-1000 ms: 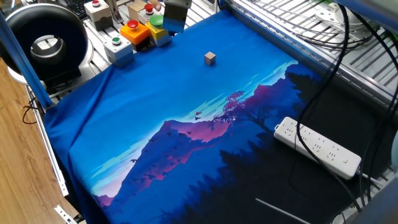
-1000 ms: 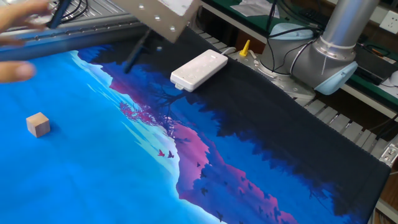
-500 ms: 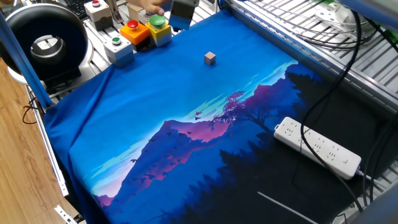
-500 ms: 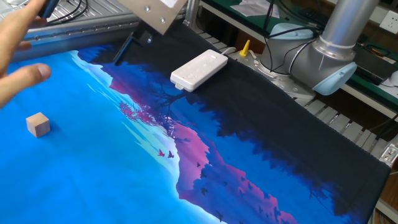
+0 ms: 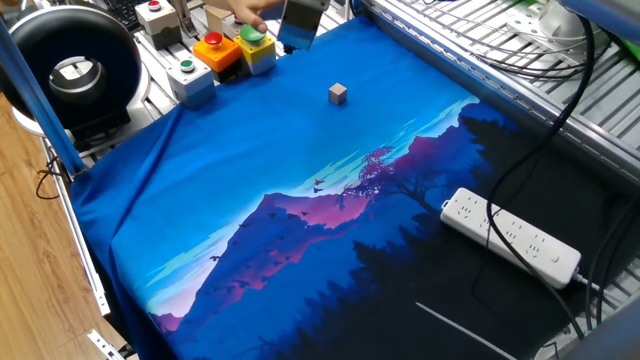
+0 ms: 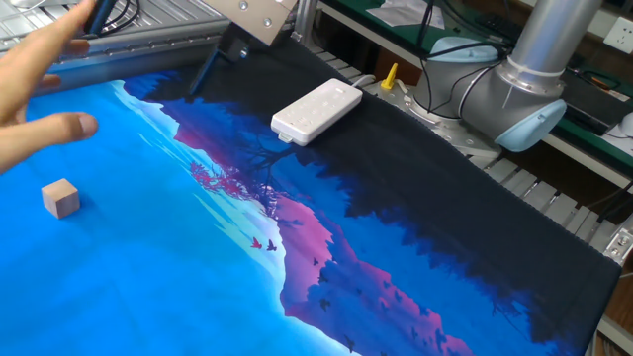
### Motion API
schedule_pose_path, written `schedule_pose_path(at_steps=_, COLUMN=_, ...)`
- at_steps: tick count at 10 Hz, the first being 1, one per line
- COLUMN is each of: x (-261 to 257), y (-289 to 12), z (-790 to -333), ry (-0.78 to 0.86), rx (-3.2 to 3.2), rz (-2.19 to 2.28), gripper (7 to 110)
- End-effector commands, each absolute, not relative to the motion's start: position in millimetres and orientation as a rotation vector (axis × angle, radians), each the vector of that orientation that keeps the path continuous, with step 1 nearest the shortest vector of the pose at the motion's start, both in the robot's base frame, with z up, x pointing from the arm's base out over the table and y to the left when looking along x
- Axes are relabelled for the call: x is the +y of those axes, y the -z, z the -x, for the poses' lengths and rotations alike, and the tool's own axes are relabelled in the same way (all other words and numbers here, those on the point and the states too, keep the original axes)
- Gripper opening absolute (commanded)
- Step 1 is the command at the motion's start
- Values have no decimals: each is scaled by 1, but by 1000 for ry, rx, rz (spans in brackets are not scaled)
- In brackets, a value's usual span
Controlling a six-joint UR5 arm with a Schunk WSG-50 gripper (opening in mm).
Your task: Pick up the small block on the left and move it to the right
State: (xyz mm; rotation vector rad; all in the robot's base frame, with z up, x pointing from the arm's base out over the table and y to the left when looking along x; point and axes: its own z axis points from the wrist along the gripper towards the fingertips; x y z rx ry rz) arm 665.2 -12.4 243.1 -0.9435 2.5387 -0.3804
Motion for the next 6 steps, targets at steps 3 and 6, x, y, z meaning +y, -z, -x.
schedule_pose_path(at_steps=3, x=-13, y=-244, z=-663, ry=360, rx=2551, rz=933, gripper=7)
schedule_pose_path(at_steps=6, x=-3, y=-235, z=-636, ry=247, rx=2694, rz=824, gripper=7)
